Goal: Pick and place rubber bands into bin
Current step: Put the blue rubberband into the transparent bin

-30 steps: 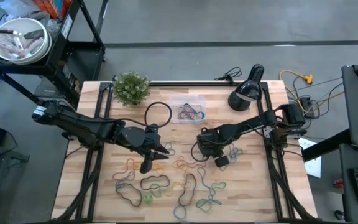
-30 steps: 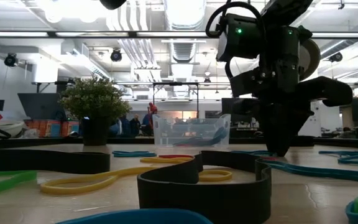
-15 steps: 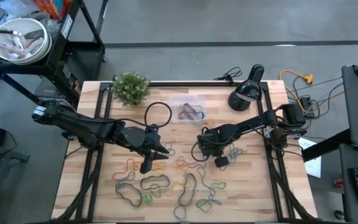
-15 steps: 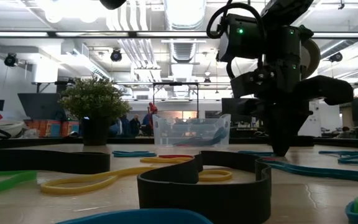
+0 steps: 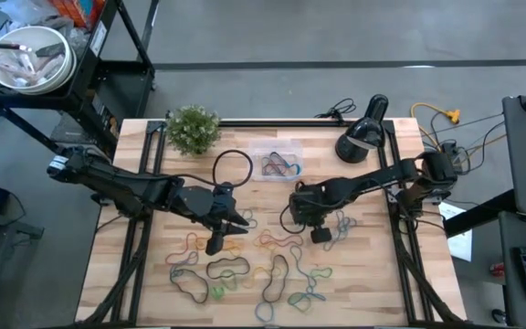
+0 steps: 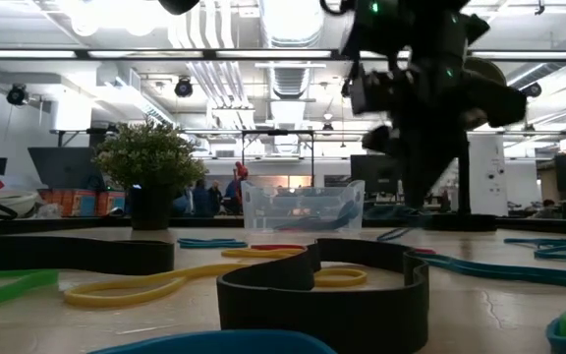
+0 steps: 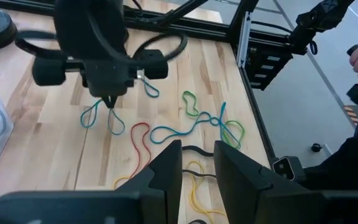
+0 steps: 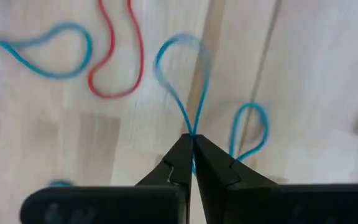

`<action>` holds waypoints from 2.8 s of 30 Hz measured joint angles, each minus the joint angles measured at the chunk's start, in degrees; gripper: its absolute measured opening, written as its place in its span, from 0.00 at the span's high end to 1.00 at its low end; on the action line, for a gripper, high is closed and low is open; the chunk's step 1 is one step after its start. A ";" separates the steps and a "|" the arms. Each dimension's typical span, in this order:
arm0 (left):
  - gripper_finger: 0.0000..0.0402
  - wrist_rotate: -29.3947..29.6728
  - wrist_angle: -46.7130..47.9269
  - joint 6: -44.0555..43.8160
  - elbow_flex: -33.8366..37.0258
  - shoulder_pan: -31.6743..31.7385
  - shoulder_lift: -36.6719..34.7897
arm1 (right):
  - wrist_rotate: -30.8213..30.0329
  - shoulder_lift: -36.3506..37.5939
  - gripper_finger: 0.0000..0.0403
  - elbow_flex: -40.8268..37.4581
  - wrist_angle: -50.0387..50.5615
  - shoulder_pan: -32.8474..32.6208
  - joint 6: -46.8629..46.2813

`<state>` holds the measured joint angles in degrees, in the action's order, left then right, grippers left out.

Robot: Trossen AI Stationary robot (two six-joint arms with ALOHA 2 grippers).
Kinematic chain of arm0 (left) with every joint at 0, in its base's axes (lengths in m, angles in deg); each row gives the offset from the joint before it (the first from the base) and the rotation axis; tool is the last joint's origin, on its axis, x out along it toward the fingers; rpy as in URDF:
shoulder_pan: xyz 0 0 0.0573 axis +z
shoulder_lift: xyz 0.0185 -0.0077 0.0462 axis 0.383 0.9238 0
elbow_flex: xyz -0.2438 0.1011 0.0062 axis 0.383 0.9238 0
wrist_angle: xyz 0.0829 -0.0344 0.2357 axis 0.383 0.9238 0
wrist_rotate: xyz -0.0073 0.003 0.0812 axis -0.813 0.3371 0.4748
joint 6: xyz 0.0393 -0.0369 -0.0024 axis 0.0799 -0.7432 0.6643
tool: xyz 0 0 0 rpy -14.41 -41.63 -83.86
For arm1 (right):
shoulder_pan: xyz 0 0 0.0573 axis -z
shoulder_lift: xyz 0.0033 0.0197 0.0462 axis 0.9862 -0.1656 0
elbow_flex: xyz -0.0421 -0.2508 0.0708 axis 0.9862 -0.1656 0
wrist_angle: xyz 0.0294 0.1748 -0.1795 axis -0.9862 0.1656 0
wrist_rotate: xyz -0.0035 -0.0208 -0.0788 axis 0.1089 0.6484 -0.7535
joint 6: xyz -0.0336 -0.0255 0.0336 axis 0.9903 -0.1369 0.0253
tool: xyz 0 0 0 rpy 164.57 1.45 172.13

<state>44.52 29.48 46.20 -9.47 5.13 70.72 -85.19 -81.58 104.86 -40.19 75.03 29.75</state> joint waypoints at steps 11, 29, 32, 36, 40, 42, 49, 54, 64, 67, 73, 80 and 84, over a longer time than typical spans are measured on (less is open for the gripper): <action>0.81 0.00 0.07 0.15 0.00 0.00 -0.02 | -4.50 3.30 0.98 9.93 0.87 0.26 -0.55; 0.81 0.00 -0.17 -0.07 -0.09 0.00 -0.02 | -19.42 6.43 0.98 20.05 2.10 1.64 4.54; 0.81 0.00 -0.17 -0.07 -0.09 0.00 -0.02 | -19.62 6.42 0.98 20.05 2.14 3.05 5.14; 0.81 0.00 -0.17 -0.03 -0.09 0.00 -0.02 | -19.99 6.28 0.98 19.86 2.07 5.89 5.53; 0.81 0.00 -0.17 0.04 -0.09 0.00 -0.02 | -20.93 6.28 0.98 19.30 1.40 9.42 6.79; 0.81 0.00 -0.17 0.35 -0.09 0.00 -0.02 | -20.91 6.28 0.98 18.80 1.29 11.52 7.10; 0.81 0.10 -0.17 1.26 -0.09 0.00 -0.02 | -19.84 6.23 0.98 15.55 -6.08 17.84 7.53; 0.81 0.36 -0.15 1.47 -0.09 0.00 -0.02 | -17.81 6.21 0.98 12.71 -12.17 20.81 7.55; 0.81 1.53 -0.17 2.18 -0.07 0.02 -0.02 | -15.55 -0.18 0.98 12.03 -15.20 22.64 6.39; 0.81 1.53 -0.17 2.16 -0.07 0.00 -0.02 | -15.57 -2.15 0.98 12.03 -15.00 22.62 6.36; 0.81 2.37 -0.17 2.15 -0.04 0.00 -0.02 | -15.60 -4.38 0.98 12.03 -15.02 23.03 4.94; 0.81 2.91 -0.17 2.14 -0.02 0.00 -0.02 | -15.64 -5.51 0.98 12.03 -14.95 23.28 4.32; 0.81 2.91 -0.17 2.19 -0.02 0.00 -0.02 | -15.84 -5.51 0.97 12.03 -14.89 23.69 3.10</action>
<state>47.42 29.31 48.39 -9.49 5.13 70.70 -101.03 -87.09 116.89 -55.08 98.73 32.84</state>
